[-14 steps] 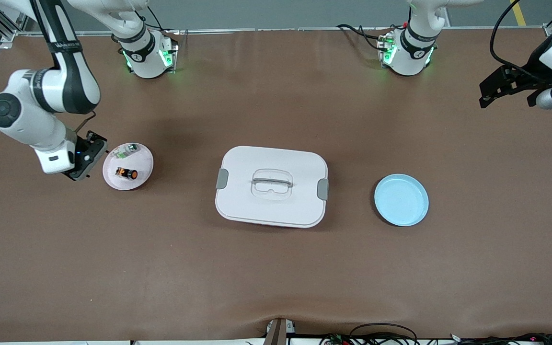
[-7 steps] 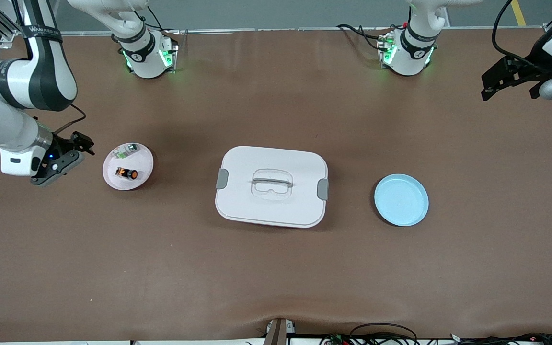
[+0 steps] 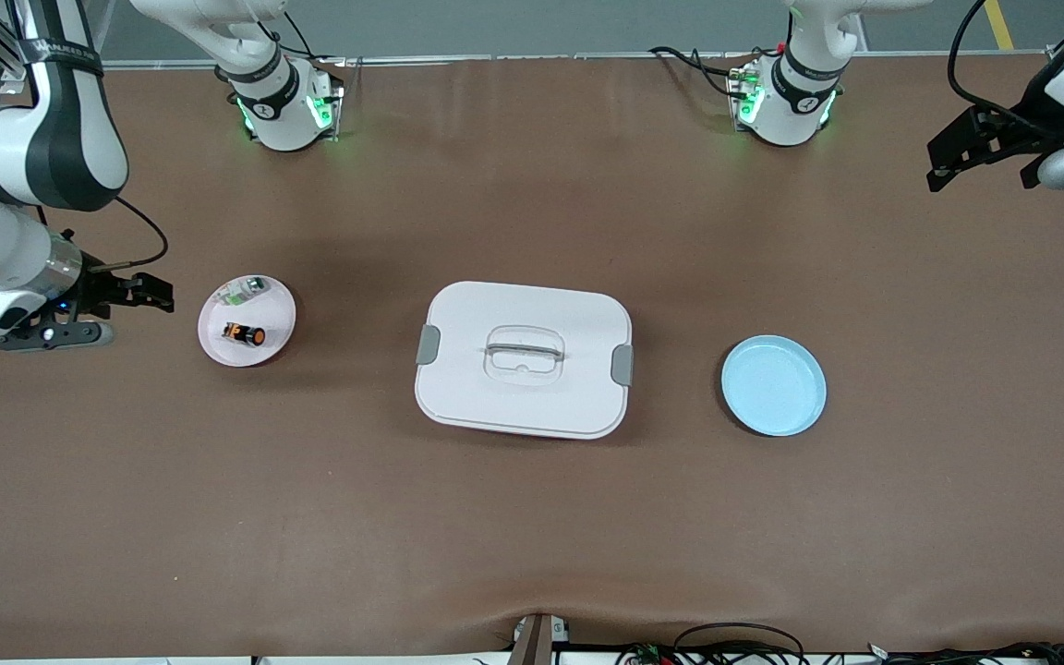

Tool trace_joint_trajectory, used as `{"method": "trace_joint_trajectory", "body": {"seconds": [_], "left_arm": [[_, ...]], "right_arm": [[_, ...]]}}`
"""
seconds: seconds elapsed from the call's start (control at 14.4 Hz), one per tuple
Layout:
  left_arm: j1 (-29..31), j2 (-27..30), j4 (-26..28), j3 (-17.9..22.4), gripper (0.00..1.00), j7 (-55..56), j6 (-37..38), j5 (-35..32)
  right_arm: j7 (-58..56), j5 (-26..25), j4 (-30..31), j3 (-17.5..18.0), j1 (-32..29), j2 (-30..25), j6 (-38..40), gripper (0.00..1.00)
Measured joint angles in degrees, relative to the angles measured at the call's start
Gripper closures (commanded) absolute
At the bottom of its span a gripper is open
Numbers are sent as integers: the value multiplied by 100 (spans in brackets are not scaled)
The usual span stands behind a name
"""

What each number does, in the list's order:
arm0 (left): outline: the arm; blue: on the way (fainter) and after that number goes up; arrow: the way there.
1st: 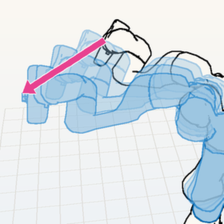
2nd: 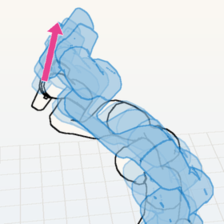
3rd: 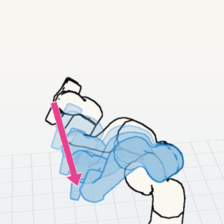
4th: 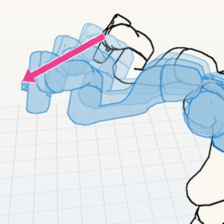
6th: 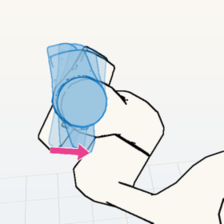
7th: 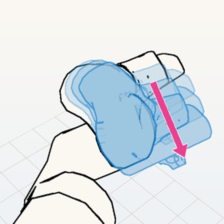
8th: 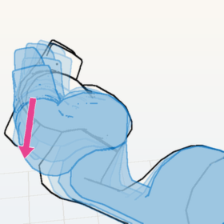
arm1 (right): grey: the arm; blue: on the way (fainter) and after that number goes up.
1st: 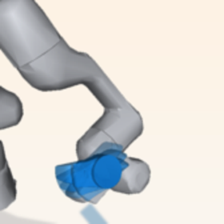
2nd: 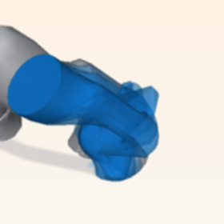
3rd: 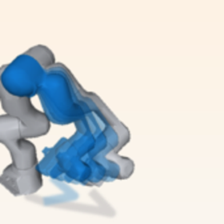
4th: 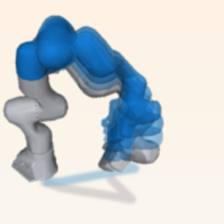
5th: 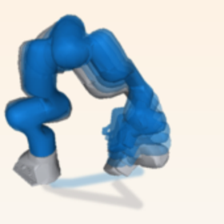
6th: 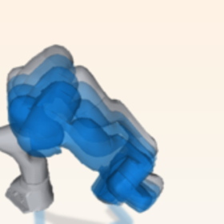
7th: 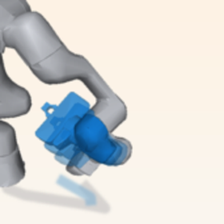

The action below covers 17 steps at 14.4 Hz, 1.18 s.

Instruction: Transfer orange switch to right arm and place

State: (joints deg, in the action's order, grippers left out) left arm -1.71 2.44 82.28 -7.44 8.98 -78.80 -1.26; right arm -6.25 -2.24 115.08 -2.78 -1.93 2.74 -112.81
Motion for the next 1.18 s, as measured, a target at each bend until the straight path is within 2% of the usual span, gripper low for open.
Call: {"method": "trace_joint_trajectory", "body": {"seconds": [0.28, 0.83, 1.18], "left_arm": [[-11, 82, 0, -5, 0, 0, 19, 0], [-6, 111, -56, -5, 0, 0, 41, 0], [-3, 110, -55, -5, 0, 0, 93, 0]], "right_arm": [[418, 4, -268, 2, -3, -118, 271, 0], [450, -2, -442, 16, -4, -872, 456, 0], [466, 5, -1199, 57, -3, -925, 1102, 0]]}}
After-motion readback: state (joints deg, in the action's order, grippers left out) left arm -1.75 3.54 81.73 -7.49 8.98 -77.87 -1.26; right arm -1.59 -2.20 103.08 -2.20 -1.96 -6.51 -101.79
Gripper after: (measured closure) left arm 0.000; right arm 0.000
